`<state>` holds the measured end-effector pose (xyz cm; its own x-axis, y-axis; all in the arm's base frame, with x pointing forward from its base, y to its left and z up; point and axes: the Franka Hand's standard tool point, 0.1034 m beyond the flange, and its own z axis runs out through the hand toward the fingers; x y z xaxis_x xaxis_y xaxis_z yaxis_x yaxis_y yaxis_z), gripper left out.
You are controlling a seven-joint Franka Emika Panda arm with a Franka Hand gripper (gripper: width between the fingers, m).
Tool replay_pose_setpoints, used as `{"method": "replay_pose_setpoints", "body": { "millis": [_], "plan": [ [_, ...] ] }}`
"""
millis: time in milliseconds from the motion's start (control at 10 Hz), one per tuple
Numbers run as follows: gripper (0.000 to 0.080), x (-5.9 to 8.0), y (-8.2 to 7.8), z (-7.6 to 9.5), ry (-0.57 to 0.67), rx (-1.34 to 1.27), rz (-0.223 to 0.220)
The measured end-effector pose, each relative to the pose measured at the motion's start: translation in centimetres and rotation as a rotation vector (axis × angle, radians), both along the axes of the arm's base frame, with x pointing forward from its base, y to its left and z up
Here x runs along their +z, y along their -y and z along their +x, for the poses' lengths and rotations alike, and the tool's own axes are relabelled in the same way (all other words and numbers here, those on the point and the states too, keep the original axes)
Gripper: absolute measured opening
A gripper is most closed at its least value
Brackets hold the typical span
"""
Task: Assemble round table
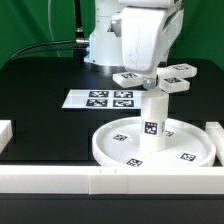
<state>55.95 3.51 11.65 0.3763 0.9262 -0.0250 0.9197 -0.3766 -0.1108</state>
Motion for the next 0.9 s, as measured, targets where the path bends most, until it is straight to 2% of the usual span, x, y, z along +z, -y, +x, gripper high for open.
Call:
{"method": "replay_pose_setpoints", "body": {
  "millis": [400, 900],
  "plan": [
    [0.0446, -1.01, 0.07, -0.38, -0.016, -0.002, 0.001],
    [0.0446, -1.08, 0.17, -0.14, -0.004, -0.004, 0.001]
  ]
}}
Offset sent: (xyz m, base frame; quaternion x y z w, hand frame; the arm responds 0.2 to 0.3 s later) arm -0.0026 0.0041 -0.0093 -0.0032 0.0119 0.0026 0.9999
